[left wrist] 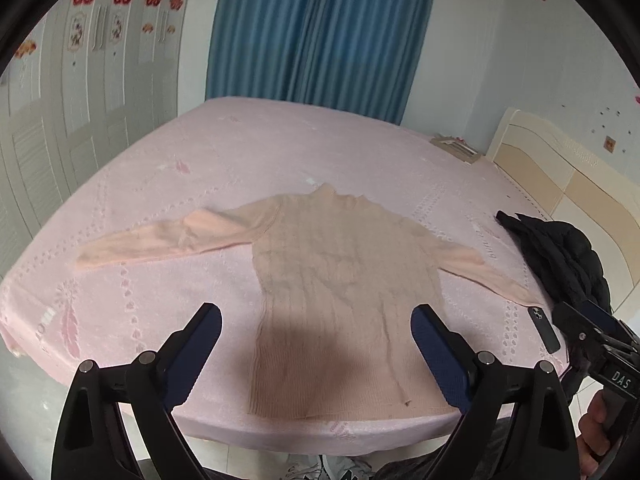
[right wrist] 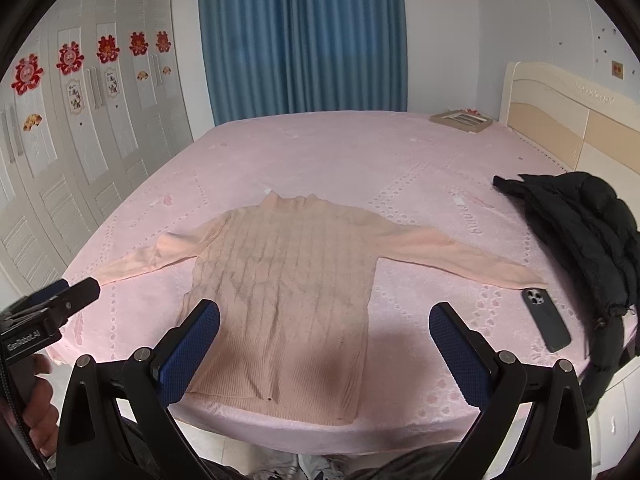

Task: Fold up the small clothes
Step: 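Reach the left tool to the sweater sleeve cuff and grasp it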

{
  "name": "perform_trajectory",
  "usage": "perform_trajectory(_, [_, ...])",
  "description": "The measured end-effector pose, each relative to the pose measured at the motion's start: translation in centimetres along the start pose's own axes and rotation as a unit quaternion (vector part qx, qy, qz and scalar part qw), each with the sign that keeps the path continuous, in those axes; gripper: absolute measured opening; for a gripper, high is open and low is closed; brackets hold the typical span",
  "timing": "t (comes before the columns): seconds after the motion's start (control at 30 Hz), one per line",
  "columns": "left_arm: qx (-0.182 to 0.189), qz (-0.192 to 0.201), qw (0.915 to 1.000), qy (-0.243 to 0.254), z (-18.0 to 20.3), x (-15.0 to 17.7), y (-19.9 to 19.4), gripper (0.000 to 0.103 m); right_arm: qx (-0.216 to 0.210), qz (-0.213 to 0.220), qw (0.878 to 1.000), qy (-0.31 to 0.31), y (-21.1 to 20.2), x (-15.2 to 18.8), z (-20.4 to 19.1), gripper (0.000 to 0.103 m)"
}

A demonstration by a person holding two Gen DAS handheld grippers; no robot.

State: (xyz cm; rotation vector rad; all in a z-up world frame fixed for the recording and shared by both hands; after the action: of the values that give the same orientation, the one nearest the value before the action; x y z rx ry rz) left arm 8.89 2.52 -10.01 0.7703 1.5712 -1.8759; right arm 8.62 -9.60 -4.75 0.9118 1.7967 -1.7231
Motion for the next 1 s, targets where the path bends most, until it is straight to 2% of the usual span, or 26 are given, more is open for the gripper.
perform_trajectory(0.2, [-0.012, -0.024, 0.9984, -0.049, -4.6, 1.6, 5.3, 0.096, -0.004, -0.010, 1.000, -0.015, 4.7, 1.7, -0.9, 0.102])
perform_trajectory(0.3, [-0.019, -0.040, 0.9955, -0.084, -7.8, 2.6, 8.2, 0.095, -0.009, -0.034, 0.999, -0.015, 7.7, 2.9, -1.2, 0.102])
perform_trajectory(0.43, [-0.046, -0.047, 0.9900, -0.125, -13.2, 4.0, 11.2, 0.092, -0.032, -0.081, 0.996, -0.007, 11.6, 4.5, -1.7, 0.090])
perform_trajectory(0.6, [-0.069, -0.052, 0.9769, -0.195, -21.5, 5.2, 14.5, 0.087, -0.033, -0.086, 0.996, 0.012, 15.7, 5.6, -2.2, 0.085])
perform_trajectory(0.7, [-0.075, -0.047, 0.9656, -0.244, -26.7, 5.6, 16.2, 0.083, -0.029, -0.089, 0.995, 0.017, 18.1, 6.0, -2.6, 0.085])
perform_trajectory(0.77, [-0.081, -0.041, 0.9569, -0.276, -30.0, 5.7, 17.2, 0.074, -0.026, -0.093, 0.995, 0.015, 19.5, 6.1, -2.8, 0.085])
perform_trajectory(0.87, [-0.084, -0.010, 0.9470, -0.310, -34.2, 4.9, 18.3, 0.070, -0.015, -0.099, 0.995, 0.015, 21.3, 6.3, -2.9, 0.085])
perform_trajectory(1.0, [-0.110, 0.010, 0.9357, -0.335, -38.1, 3.7, 19.5, 0.067, -0.011, -0.111, 0.993, 0.035, 23.2, 6.6, -2.8, 0.084])
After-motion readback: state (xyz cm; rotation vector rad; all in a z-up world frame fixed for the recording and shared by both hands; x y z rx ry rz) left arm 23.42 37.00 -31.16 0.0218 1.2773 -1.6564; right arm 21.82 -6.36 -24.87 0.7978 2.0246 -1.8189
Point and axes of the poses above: each gripper's, at about its wrist camera, not at the fingertips, and y roughly the way its jaws point, z to its right, x to its underside, the point moved 9 cm from there along y, roughly the way its jaws point, and after that the axes turned 4 degrees about y, right-handed, at the moved point
